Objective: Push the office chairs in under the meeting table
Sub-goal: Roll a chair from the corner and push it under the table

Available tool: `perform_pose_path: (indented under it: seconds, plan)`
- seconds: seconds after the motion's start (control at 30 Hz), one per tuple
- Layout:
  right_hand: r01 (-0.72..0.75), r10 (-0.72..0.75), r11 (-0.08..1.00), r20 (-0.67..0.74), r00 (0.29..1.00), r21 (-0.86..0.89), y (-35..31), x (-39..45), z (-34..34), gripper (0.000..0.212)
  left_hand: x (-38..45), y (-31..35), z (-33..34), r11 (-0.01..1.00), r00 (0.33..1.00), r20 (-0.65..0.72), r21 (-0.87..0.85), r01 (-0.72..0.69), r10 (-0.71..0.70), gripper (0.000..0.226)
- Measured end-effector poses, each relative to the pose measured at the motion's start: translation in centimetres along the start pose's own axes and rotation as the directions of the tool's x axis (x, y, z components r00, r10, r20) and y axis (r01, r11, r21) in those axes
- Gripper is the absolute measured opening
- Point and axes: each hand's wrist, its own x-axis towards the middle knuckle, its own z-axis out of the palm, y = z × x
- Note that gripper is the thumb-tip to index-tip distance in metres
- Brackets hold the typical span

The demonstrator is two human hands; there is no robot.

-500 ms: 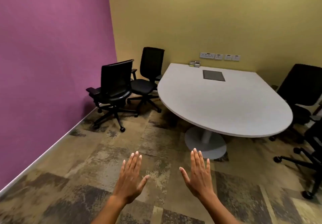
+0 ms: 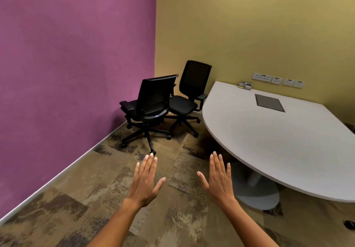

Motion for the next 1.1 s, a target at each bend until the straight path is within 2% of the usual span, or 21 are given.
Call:
perform_pose_path:
  seconds: [0.23,0.47,0.7,0.87,1.0,1.1]
  plan:
    - [0.011,-0.010,0.999,-0.021,1.000,0.047,-6.7,9.8,0.8,0.083,7.8,-7.8,-3.5,0.999,0.999,-0.047,0.027,0.028,-0.027,0.090]
    - [0.030,-0.027,0.998,-0.045,0.999,0.052,-9.7,19.3,2.0,0.081,15.3,-12.5,-4.1,0.999,0.996,-0.077,0.022,0.034,-0.032,0.089]
    - [0.059,-0.056,0.996,-0.034,0.998,0.074,-9.7,30.3,5.9,0.081,25.1,-16.2,-1.8,0.999,0.997,-0.079,0.025,0.021,-0.019,0.085]
    - [0.100,-0.098,0.989,-0.026,0.995,0.104,-8.6,41.8,7.9,0.081,34.9,-18.0,-0.8,0.997,0.994,-0.092,0.032,0.070,-0.066,0.082]
    - [0.144,-0.134,0.983,-0.086,0.987,0.111,-8.3,50.9,7.8,0.081,43.2,-19.1,-1.8,0.995,0.987,-0.133,0.046,0.093,-0.086,0.088]
    - [0.158,-0.147,0.981,-0.097,0.984,0.116,-8.4,56.1,7.9,0.081,48.0,-19.9,-2.0,0.993,0.988,-0.130,0.078,0.090,-0.080,0.082]
